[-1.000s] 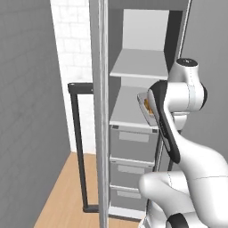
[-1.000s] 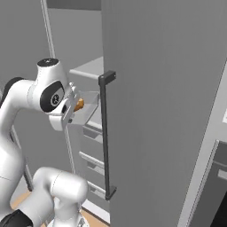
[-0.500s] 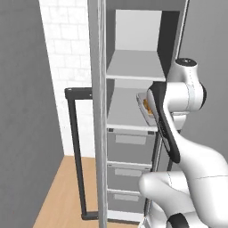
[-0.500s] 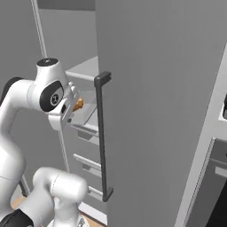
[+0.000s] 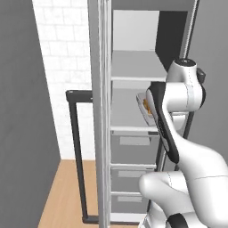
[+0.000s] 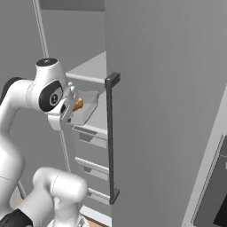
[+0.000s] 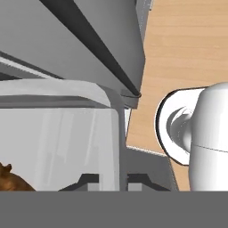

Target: Take the meat container that has the chicken drumstick and place it on the second highest rack of the freezer. Then take the vegetable container that has the tomato and mushroom and place it on the highest rack of the freezer.

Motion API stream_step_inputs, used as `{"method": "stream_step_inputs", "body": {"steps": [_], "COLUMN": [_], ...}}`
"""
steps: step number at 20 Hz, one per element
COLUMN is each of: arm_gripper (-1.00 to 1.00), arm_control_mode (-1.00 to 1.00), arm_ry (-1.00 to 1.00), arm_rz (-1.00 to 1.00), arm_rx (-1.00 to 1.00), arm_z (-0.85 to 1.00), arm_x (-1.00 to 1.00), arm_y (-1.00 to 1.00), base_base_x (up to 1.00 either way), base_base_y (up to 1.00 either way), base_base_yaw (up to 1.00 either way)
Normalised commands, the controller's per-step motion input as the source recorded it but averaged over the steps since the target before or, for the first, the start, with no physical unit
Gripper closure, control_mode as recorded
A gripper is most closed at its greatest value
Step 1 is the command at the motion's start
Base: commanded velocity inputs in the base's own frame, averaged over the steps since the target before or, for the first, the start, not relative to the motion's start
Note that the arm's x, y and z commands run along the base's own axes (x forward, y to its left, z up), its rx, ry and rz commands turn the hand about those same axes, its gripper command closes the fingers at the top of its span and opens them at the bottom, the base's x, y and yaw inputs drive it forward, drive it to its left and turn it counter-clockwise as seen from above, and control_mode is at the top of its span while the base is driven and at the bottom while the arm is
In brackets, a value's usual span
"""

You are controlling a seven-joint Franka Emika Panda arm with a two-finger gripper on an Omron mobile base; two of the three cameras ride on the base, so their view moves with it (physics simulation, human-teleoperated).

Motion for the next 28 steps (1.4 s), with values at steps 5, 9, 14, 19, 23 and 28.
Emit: {"method": "stream_step_inputs", "body": {"steps": [5, 9, 14, 19, 23, 28], "arm_gripper": [1.00, 1.00, 1.00, 1.00, 1.00, 1.00], "arm_control_mode": [1.00, 1.00, -1.00, -1.00, -1.00, -1.00], "arm_ry": [0.00, 0.00, 0.00, -0.02, -0.08, -0.11], "arm_rz": [0.00, 0.00, -0.02, -0.03, -0.05, -0.05], "arm_rx": [0.00, 0.00, 0.00, 0.00, 0.00, 0.00], "arm_z": [0.00, 0.00, -0.34, -0.68, -0.31, -0.17], "arm_x": [0.00, 0.00, 0.06, 0.19, 0.45, 0.55], "arm_y": [0.00, 0.00, 0.00, 0.00, 0.00, 0.05], "base_base_x": [0.01, 0.00, 0.01, 0.00, 0.00, 0.00], "base_base_y": [0.15, 0.00, 0.00, 0.00, 0.00, 0.00], "base_base_yaw": [-0.13, -0.08, -0.03, 0.00, 0.00, 0.00]}}
